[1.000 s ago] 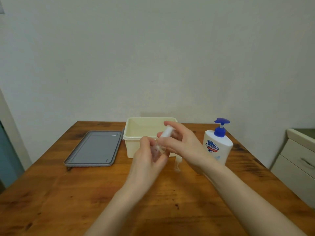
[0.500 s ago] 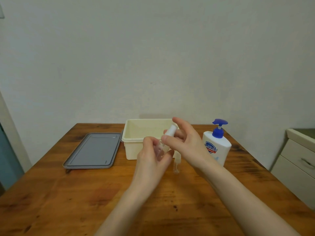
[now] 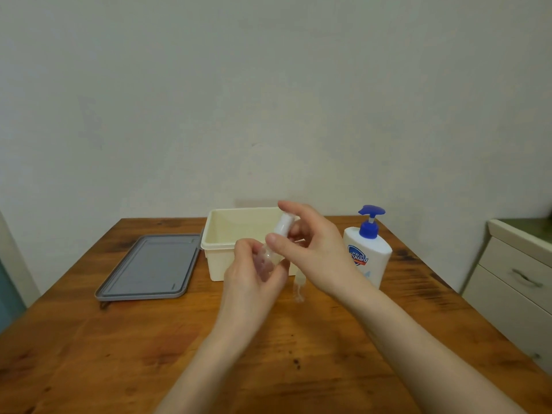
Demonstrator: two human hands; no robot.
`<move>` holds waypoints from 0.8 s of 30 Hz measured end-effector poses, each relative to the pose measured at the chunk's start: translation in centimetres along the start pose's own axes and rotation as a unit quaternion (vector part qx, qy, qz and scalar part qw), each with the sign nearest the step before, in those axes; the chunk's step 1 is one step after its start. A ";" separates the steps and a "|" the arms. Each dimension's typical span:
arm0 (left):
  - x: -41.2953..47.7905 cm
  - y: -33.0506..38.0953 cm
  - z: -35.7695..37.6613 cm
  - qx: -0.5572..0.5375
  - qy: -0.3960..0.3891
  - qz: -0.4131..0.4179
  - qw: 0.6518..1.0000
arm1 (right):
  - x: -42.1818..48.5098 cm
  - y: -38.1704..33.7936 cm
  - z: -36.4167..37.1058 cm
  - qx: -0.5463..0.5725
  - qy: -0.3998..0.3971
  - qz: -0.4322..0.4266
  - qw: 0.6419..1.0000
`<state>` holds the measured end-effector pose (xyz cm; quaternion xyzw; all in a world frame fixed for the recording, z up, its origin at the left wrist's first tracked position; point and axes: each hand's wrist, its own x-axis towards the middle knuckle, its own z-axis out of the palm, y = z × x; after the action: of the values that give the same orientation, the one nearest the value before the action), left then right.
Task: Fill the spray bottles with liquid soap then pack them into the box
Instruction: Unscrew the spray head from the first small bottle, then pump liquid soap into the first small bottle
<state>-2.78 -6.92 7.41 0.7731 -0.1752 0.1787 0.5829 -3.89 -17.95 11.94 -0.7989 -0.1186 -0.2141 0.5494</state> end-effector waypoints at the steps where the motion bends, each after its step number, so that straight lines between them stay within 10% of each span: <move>1: 0.0 -0.2 -0.1 0.004 0.002 0.000 1.000 | 0.2 -0.4 -0.4 0.014 0.009 -0.003 1.000; 9: 0.1 -2.3 -1.7 0.068 0.052 -0.024 0.996 | 2.5 -1.7 -5.8 0.053 0.117 0.006 0.992; 24: -0.2 -3.0 -1.8 0.091 0.082 -0.041 0.992 | -2.2 11.5 2.1 -0.407 -0.235 0.184 0.863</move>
<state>-1.63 -4.39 5.32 0.8125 -0.0783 0.2324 0.5289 -0.46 -20.12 0.78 -0.9854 0.0028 0.0562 0.1608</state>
